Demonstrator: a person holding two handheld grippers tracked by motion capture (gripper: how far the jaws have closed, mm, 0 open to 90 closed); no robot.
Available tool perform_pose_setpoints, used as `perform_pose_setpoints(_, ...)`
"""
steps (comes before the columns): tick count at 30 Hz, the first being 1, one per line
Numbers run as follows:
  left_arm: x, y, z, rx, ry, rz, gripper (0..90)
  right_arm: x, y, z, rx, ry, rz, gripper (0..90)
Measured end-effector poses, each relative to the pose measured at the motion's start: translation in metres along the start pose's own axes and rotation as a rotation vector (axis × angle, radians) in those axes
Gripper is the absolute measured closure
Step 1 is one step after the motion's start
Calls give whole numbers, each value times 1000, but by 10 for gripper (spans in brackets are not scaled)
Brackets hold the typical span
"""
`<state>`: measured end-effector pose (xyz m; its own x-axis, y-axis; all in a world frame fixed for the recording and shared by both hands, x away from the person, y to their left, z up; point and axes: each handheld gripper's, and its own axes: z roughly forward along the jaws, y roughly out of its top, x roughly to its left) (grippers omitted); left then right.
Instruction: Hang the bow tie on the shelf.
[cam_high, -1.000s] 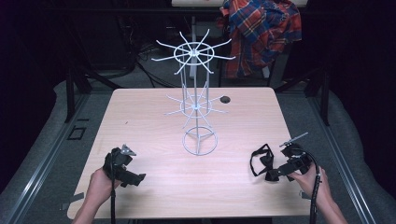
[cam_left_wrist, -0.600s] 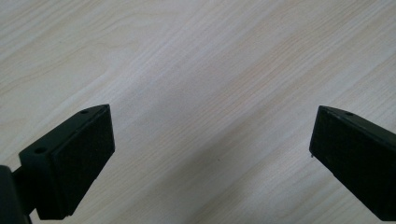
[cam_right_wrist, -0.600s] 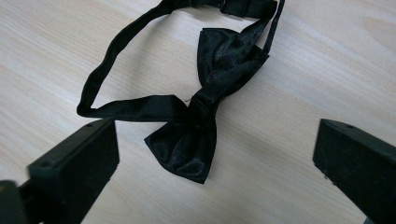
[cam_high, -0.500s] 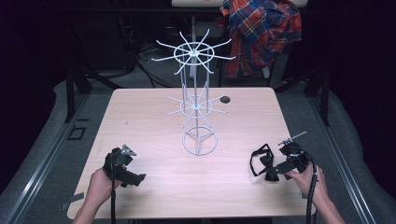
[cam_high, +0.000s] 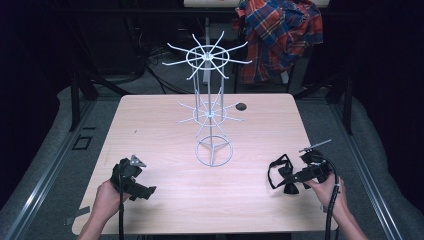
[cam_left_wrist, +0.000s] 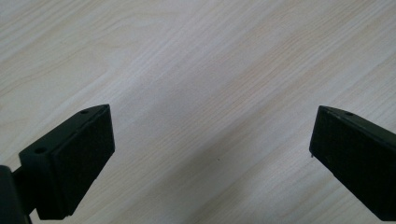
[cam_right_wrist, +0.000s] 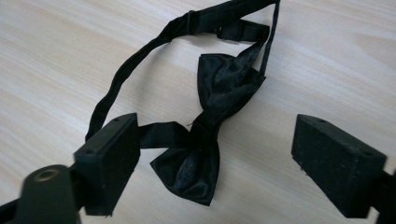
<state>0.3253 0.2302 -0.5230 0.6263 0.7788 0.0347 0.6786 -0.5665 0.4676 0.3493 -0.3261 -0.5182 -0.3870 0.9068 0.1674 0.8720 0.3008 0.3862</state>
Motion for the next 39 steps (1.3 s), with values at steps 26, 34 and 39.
perform_pose_setpoints(26, 0, 0, 0, 5, 0, 1, 2, 9, 11, 24, 55, -77, 18, 572)
perform_pose_setpoints(34, 0, 0, 1, 6, 1, 2, 2, 12, 10, 29, 96, -109, -19, 704)
perform_pose_setpoints(39, 0, 0, 1, 6, 0, 2, 2, 13, 11, 30, 102, -114, -33, 743)
